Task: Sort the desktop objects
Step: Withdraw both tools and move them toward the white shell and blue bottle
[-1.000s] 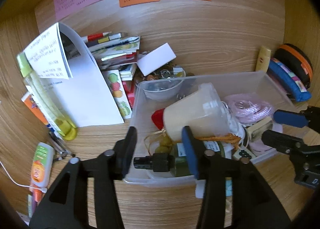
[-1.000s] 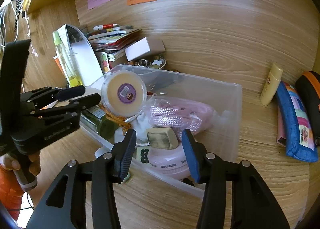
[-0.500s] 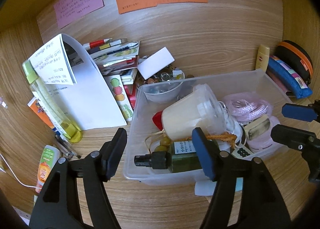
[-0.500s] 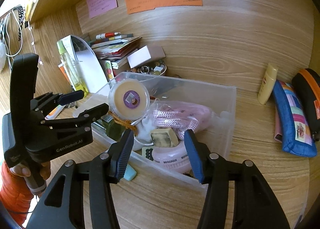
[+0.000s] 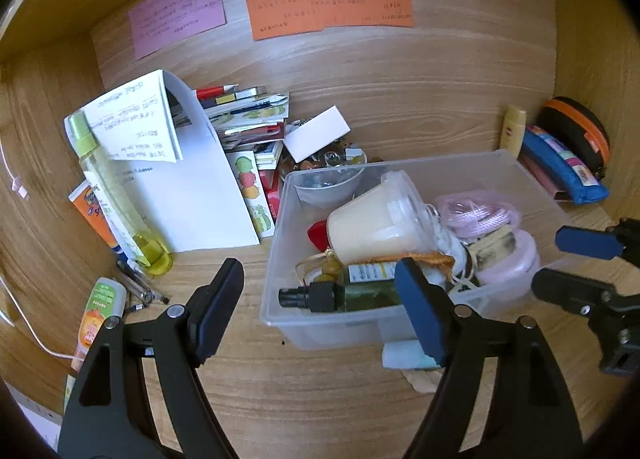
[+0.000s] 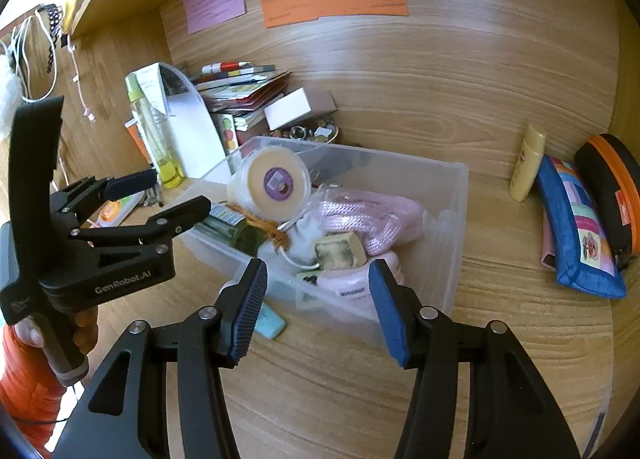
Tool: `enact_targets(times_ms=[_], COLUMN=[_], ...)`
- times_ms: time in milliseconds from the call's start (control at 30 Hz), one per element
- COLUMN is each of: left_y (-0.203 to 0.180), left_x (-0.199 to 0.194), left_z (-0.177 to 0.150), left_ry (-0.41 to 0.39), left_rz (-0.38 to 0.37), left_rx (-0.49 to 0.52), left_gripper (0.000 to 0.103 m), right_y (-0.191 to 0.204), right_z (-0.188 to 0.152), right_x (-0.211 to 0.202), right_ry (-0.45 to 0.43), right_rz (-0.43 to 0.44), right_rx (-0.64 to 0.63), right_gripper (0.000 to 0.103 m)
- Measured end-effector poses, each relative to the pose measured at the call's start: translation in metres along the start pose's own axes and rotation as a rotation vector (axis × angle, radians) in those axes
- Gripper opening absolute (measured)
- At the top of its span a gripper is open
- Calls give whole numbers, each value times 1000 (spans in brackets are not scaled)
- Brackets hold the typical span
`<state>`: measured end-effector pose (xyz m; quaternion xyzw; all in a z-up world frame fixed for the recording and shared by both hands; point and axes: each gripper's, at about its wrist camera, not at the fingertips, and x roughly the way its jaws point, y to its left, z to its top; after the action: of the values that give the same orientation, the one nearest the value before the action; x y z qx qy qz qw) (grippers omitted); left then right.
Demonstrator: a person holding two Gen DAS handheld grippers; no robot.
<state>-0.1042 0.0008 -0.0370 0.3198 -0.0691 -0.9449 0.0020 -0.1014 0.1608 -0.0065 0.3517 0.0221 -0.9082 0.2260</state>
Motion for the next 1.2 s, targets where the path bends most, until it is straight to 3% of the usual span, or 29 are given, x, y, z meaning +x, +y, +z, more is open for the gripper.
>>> enact_targets(times_ms=[167, 300, 433, 600, 733, 867, 1100, 1200], left_y=[8, 12, 22, 19, 12, -1, -23, -32], left_x=[-11, -28, -41, -52, -47, -27, 11, 16], left_z=[-7, -16, -26, -42, -56, -66, -73, -74], left_ry=[21, -26, -51, -65, -2, 79, 263, 290], left_rz=[-59, -32, -58, -47, -137, -129, -228, -242], left_rx=[-24, -12, -41, 20, 44, 56, 33, 40], left_gripper=[78, 78, 93, 93, 93, 93, 93, 93], right_y=[11, 19, 26, 34, 33, 23, 6, 1], right_z=[-9, -17, -25, -36, -42, -47, -53, -55], right_x=[-4, -5, -2, 7, 12, 11, -2, -8], right_ry=[0, 8, 31, 66, 92, 99, 86, 77], right_rz=[3, 10, 21, 33, 32, 17, -10, -7], right_rx=[-16, -28, -38, -63, -60, -36, 4, 9], right_gripper=[55, 55, 55, 55, 55, 55, 55, 55])
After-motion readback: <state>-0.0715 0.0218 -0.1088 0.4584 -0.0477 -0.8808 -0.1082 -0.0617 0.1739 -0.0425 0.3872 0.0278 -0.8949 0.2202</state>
